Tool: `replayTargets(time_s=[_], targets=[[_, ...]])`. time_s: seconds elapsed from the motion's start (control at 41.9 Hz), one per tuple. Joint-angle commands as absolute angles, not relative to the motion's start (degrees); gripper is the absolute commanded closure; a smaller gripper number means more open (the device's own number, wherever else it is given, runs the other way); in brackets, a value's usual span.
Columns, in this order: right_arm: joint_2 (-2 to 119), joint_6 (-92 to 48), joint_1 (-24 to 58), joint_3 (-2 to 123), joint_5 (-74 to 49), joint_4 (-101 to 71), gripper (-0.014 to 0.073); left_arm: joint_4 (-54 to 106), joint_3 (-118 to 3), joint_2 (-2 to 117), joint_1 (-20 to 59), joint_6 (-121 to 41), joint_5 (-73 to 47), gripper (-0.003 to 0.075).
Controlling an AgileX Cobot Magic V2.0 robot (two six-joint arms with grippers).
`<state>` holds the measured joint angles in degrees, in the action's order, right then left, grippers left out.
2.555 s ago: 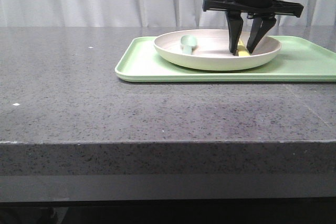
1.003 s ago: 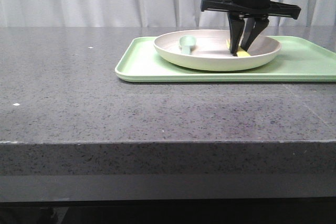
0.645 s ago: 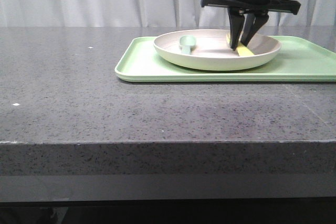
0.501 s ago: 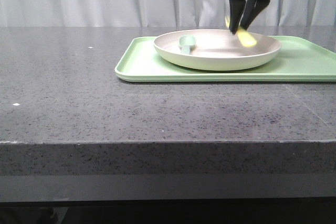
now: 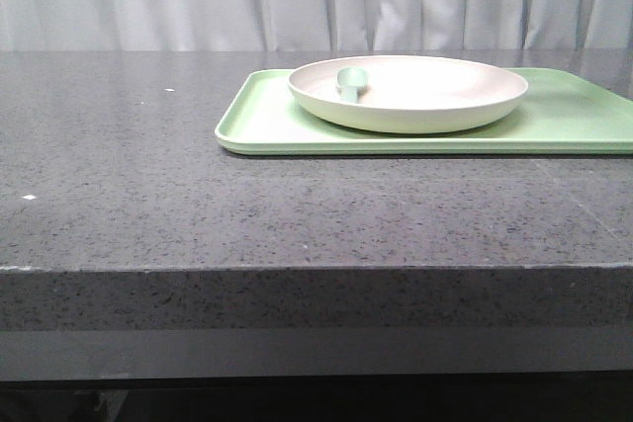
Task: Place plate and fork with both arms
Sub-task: 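Lift the fork with the right gripper and set it on the tray beside the plate, then open the right gripper and raise it away from the fork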
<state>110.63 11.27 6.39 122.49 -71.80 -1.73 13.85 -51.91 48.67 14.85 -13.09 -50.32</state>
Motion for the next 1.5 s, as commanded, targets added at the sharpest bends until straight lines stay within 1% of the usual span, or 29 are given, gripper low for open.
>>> replayTargets(time_s=[0.0,0.239,0.478,0.693,0.788,1.003,1.099,1.17,1.481], targets=[[107.49,9.9,4.33,120.8,-76.63,-1.15,0.0579,14.67,-53.43,48.31,14.78,-13.09,-47.1,0.0351],[111.2,8.98,1.01,115.09,-76.52,-1.51,0.0579,14.67,-53.43,48.31,14.78,-13.09,-47.1,0.0351],[116.74,7.01,0.64,114.87,-76.01,-3.0,0.0579,14.67,-53.43,48.31,14.78,-13.09,-47.1,0.0351],[118.48,7.01,0.64,114.87,-76.08,-2.96,0.0573,14.67,-53.43,48.31,14.78,-13.09,-46.97,0.0351],[118.48,7.01,0.64,114.87,-76.08,-2.96,0.0527,14.67,-53.43,48.31,14.78,-13.09,-46.97,0.0351],[118.43,7.01,0.64,114.92,-76.11,-2.96,0.0304,14.67,-53.43,48.31,14.78,-13.09,-46.75,0.0351],[117.99,7.01,0.7,114.92,-76.16,-2.96,0.0237,14.67,-53.43,48.31,14.78,-13.09,-46.76,0.0351],[117.27,7.01,0.77,114.92,-76.1,-2.96,0.0216,14.67,-53.43,48.31,14.78,-13.09,-46.76,0.0351],[107.95,4.48,2.9,114.27,-76.56,-2.96,0.0222,14.67,-53.43,48.31,14.78,-13.09,-46.87,0.0351]])
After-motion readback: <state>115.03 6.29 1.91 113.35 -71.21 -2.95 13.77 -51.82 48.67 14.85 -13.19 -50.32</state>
